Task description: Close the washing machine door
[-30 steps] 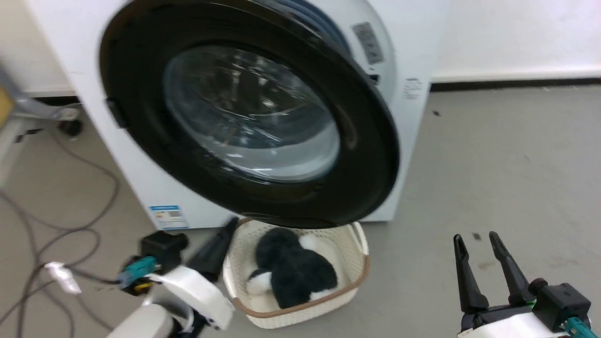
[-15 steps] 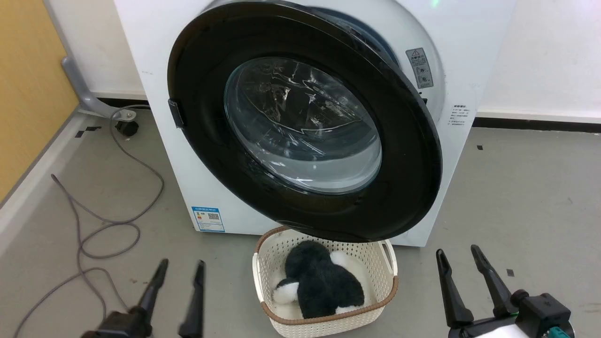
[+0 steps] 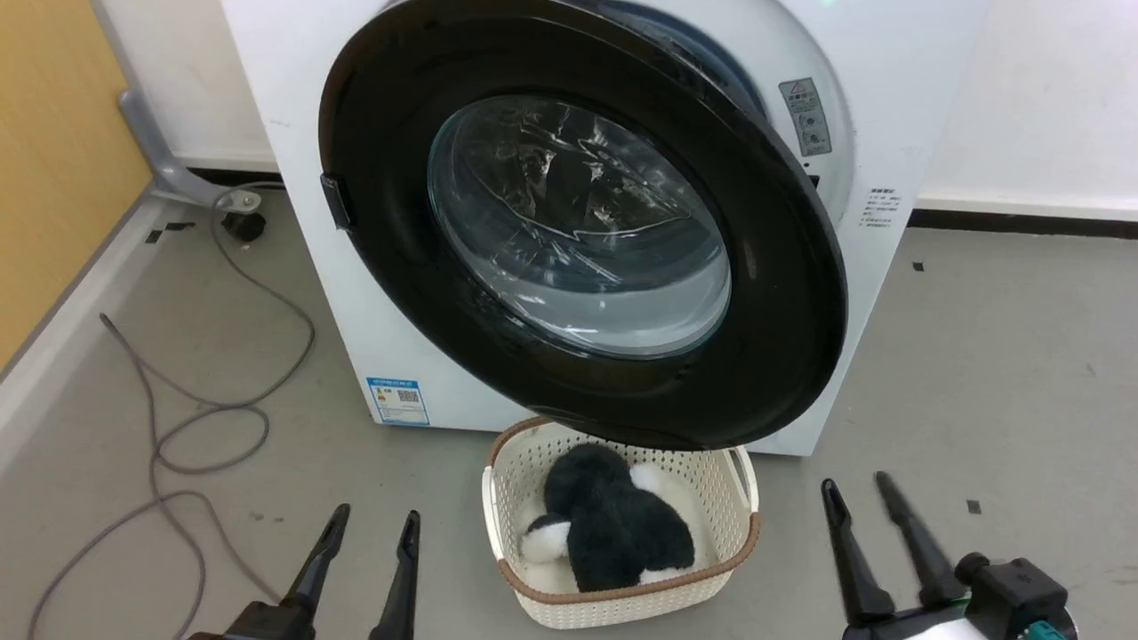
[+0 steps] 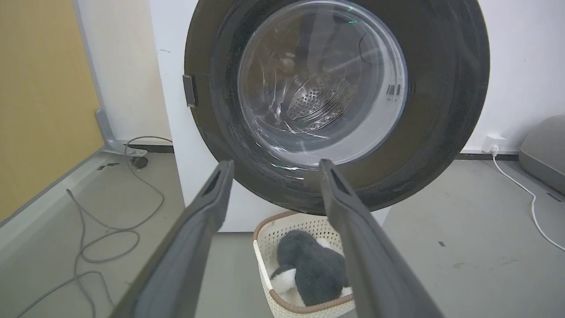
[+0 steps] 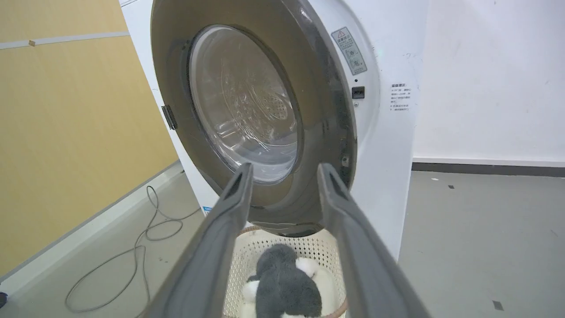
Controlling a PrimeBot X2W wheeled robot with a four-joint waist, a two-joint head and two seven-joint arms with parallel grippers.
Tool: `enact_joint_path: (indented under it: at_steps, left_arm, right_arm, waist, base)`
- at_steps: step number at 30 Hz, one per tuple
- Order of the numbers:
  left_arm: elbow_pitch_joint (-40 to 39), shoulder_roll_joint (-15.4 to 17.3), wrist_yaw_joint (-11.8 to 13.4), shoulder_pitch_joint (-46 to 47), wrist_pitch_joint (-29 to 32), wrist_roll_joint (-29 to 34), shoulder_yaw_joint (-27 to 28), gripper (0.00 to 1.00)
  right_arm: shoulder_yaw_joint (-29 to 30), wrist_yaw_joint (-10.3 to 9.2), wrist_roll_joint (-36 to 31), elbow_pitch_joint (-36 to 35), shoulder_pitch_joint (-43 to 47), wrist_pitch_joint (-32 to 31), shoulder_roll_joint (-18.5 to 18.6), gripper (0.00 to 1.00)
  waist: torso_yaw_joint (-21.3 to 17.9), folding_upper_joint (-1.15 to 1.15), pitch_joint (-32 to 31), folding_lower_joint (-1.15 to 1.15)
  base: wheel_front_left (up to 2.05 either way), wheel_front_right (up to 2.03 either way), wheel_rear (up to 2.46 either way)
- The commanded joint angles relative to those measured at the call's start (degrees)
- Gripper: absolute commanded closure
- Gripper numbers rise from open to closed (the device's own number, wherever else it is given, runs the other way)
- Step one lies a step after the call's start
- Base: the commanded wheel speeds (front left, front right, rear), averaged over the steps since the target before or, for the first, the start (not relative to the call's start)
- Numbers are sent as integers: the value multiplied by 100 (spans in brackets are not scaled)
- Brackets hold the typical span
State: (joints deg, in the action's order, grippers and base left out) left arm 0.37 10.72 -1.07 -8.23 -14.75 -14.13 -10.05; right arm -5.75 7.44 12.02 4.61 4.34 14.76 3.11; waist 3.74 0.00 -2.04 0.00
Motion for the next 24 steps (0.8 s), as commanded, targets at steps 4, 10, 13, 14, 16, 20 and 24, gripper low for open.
enact_joint_path:
  at_steps: [4, 10, 13, 14, 16, 20, 24]
  left_arm:
    - [-3, -172, -126, 99, -25, 197, 25, 0]
    - [14, -338, -274, 320, -25, 324, 9, 0]
    - [24, -426, -348, 479, -25, 333, -2, 0]
    - [30, -448, -372, 537, -25, 336, 1, 0]
    - [50, -485, -417, 654, -25, 349, 7, 0]
    - [116, -571, -486, 853, -25, 271, 77, 0]
    - [124, -607, -531, 1027, -25, 296, 203, 0]
  right_arm:
    - [-156, 5, -2, 45, -80, -22, 295, 100]
    - [-658, 5, 154, -9, -782, -354, 1033, 100]
    - [-871, 5, 486, 71, -1269, -532, 1416, 100]
    - [-938, 5, 573, 112, -1449, -592, 1565, 100]
    - [-1081, 5, 810, 204, -1805, -685, 1803, 100]
    - [-1424, 5, 1321, 464, -2493, -947, 2236, 100]
    - [-1622, 5, 1743, 799, -3141, -1136, 2567, 100]
  waist:
    - [134, 0, 173, 0]
    - [318, 0, 663, 0]
    - [431, 0, 920, 0]
    - [471, 0, 1006, 0]
    - [545, 0, 1148, 0]
    - [685, 0, 1427, 0]
    - [812, 0, 1688, 0]
  base:
    - [0, 0, 0]
    - [0, 0, 0]
    - [0, 0, 0]
    - [0, 0, 0]
    - [0, 0, 0]
    - [0, 0, 0]
    - [0, 0, 0]
